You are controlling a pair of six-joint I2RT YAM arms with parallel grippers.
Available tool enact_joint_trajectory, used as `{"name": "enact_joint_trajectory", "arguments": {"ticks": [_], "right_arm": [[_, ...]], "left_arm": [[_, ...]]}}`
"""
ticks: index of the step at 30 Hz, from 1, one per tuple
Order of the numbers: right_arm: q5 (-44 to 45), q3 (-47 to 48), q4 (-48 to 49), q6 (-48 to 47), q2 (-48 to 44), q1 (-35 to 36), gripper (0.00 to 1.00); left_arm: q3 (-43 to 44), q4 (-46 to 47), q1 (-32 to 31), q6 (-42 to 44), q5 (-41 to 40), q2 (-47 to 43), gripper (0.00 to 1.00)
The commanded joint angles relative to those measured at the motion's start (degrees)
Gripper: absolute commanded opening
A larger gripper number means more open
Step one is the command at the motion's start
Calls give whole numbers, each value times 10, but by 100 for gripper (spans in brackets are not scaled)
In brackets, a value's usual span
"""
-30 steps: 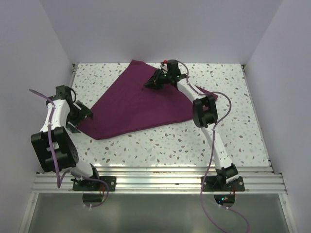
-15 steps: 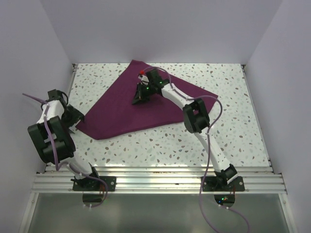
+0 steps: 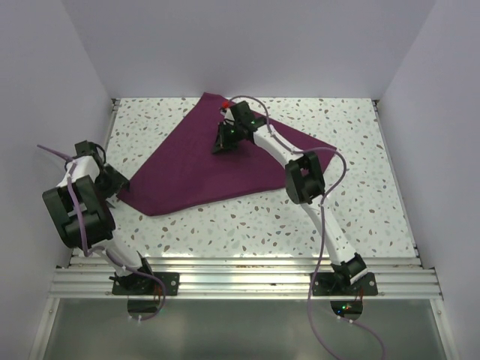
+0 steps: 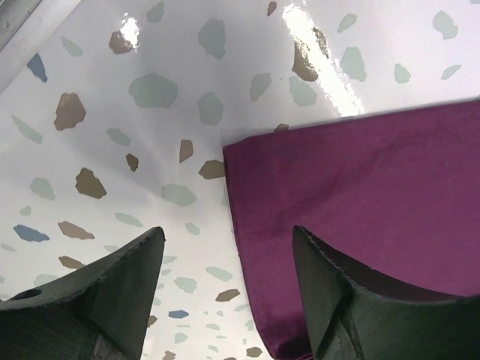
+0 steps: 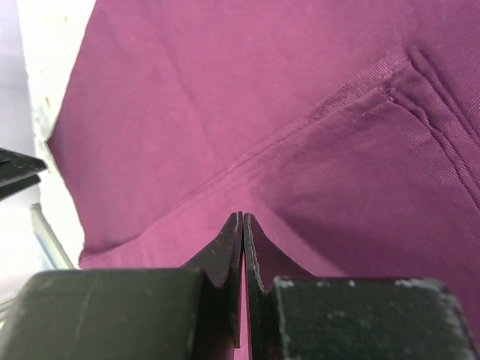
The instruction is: Prepare the surgical pack
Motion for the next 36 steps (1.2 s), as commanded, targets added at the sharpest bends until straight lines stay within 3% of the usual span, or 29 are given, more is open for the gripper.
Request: {"name": "enact_joint_trajectory", "arguments": {"ticks": [1,5,15,17,18,21,22,27,36], "right_arm": [[29,27,-12,-23,19,10,1],[36,20,-10,-24,24,13,1],[43,21,-14,-28,31,15,1],[46,20,-16,-30,32,14,1],[48,18,-16,-31,32,14,1],[50,12,-20,-35,34,15,1],[53,12,-22,-36,34,16,1],[65,2,-26,-40,38,16,1],[82,0,-55,-55,40,15,1]], "left_arm": [[-1,37,7,31,-1,12,72],[8,46,11,35,-2,34,70],[7,86,12,42,24,93,46],[8,91,12,46,25,101,39],[8,93,12,47,25,106,30],[19,90,12,50,25,114,14],[22,83,12,50,38,115,0],[35,49,11,42,50,79,0],[50,-18,-23,-14,62,-76,0]]}}
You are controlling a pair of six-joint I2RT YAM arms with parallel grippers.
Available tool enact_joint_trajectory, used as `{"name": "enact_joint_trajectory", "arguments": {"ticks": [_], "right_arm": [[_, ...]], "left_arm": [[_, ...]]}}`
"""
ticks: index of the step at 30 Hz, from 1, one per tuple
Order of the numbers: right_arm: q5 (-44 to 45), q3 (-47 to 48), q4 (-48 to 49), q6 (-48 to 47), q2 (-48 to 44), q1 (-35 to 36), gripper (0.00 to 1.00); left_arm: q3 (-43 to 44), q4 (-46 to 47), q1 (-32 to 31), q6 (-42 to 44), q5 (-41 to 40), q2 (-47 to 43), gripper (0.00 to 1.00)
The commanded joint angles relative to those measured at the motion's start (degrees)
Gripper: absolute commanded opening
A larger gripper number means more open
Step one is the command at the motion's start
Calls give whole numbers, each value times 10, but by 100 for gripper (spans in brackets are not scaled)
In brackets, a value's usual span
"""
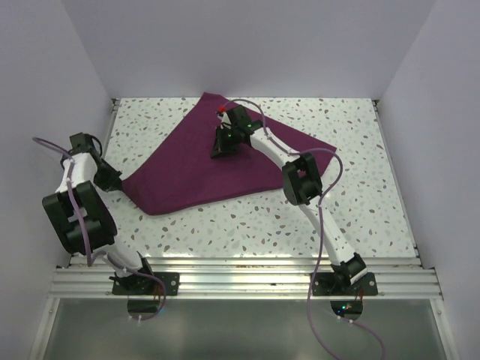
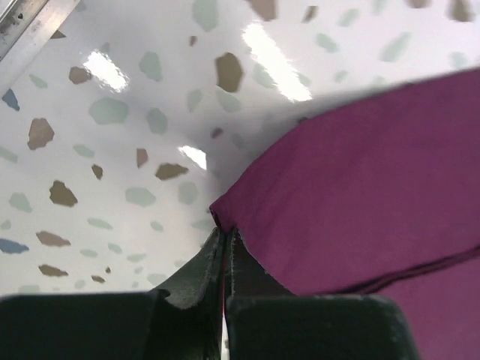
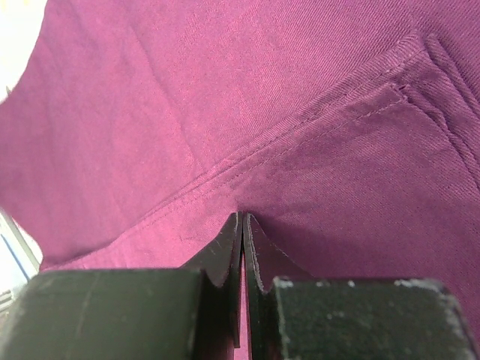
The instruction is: Prepare the surgical pack
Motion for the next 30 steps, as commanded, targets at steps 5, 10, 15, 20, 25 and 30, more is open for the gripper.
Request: {"name": "enact_joint_trajectory", "arguments": {"ticks": [5,10,15,20,25,30], "right_arm": [[62,-10,-57,-25,13,1,1],[61,-10,-61,-23,18,1,1],[55,-2,-71,-18,26,-3,1],[48,0,-78,-14,29,-12,1],[41,5,-92,-18,35,-14,1],[29,4,-87,-13,35,-14,1]], "left_arm": [[42,-57,-51,-66,19,-118,0],[113,-90,-112,-95,51,-133,0],[192,-110,-216,-142,78,-103,0],[283,-95,-295,-183,90,-41,0],[358,-83,-364,-201,98,40,0],[412,-72,-408,-212,107,104,0]]}}
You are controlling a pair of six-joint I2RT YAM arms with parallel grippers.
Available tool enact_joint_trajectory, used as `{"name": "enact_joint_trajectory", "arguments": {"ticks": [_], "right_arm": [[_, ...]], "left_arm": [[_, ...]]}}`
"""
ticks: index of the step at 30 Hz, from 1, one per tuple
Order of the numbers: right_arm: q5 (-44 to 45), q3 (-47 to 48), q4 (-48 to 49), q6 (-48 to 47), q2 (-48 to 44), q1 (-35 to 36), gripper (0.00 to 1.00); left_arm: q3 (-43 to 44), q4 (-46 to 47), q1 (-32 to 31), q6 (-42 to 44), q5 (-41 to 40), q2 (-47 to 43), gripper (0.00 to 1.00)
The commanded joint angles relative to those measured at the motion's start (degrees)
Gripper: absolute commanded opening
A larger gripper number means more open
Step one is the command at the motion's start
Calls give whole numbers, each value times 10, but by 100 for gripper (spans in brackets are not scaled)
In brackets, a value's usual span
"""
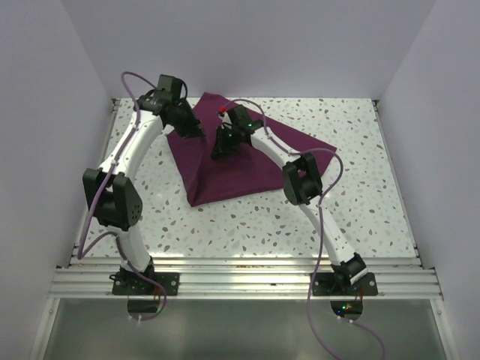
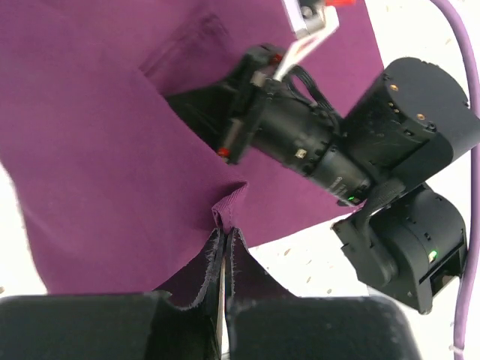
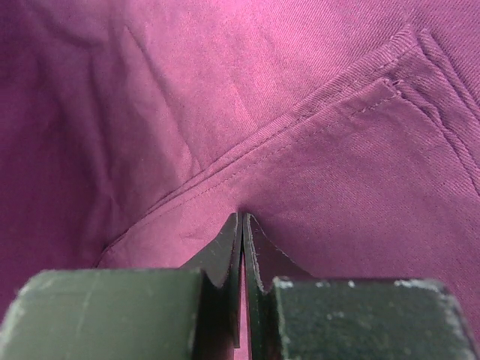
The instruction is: Prepare the surgical pack
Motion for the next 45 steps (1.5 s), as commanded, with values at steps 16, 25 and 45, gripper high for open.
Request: {"name": "enact_joint_trajectory", "arguments": {"ticks": [16,25,45], "right_arm": [[-76,-57,19,100,24,-46,0],[-79,-43,8,113,38,-47,0],[-84,-49,11,120,42,-46,0]], "left_arm": [[102,33,-86,-32,27,77,0],[139,37,-121,-38,35,110,0],[129,45,-160,-33,56,139,0]]}}
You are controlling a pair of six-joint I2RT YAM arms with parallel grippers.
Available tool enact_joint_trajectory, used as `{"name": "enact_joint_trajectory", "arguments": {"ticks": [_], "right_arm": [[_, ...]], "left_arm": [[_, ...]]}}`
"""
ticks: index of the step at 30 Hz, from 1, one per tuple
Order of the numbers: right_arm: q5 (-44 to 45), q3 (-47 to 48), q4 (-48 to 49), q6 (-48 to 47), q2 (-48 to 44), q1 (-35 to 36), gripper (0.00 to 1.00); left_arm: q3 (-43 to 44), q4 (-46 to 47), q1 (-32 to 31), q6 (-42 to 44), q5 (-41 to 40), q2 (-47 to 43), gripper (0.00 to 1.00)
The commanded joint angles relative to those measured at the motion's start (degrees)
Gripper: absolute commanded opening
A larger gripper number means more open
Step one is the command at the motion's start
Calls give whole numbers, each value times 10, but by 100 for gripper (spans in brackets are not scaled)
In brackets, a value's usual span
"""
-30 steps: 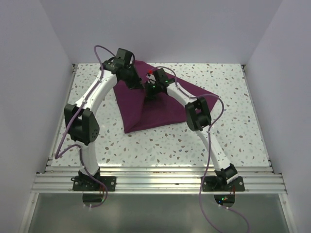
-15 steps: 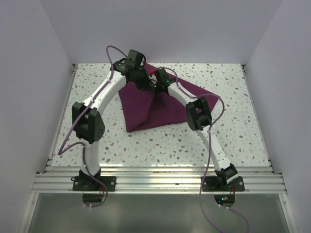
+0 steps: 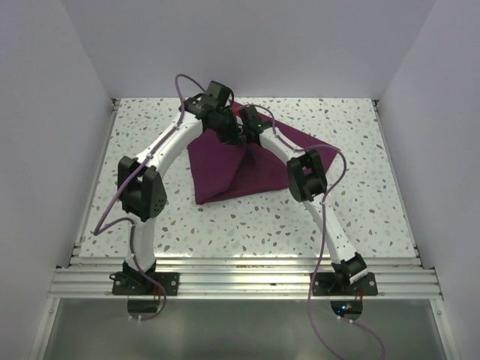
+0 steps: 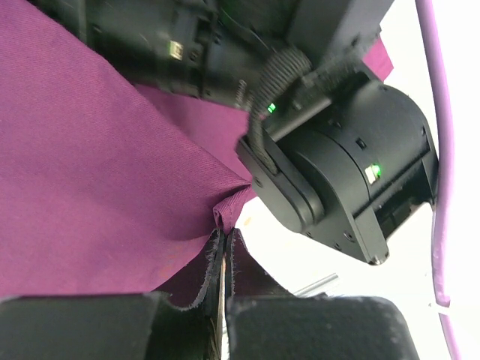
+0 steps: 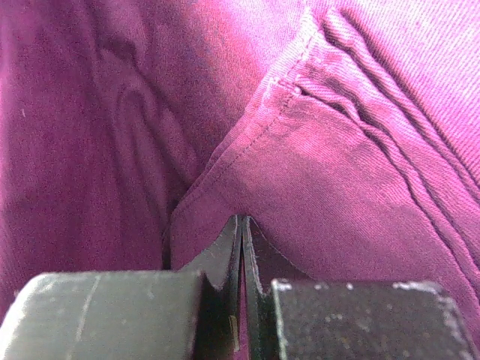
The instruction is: Prepare the surgical pack
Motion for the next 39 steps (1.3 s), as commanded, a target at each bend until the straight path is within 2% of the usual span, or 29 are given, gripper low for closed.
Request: {"name": "enact_joint_trajectory", "arguments": {"ticks": [1,7,16,20,32,39], "right_arm": [[38,-5,-43,-12,30,-4,0],[35,-9,-42,-10,28,-4,0],[14,-39,-7,5,5,-5,0],[-20,-68,68,63,-19,-18,0],[-75,-59,203,178,-43,-53,0],[-79,-38,193,185,-49,-72,0]], "left_arm": [[16,32,-10,-3,23,8,0],[58,20,-9,4,17,37,0],[40,40,12,3,20,38,0],[34,41,14,4,21,38,0],[21,55,14,3,31,45,0],[21,61,14,3,41,59,0]]}}
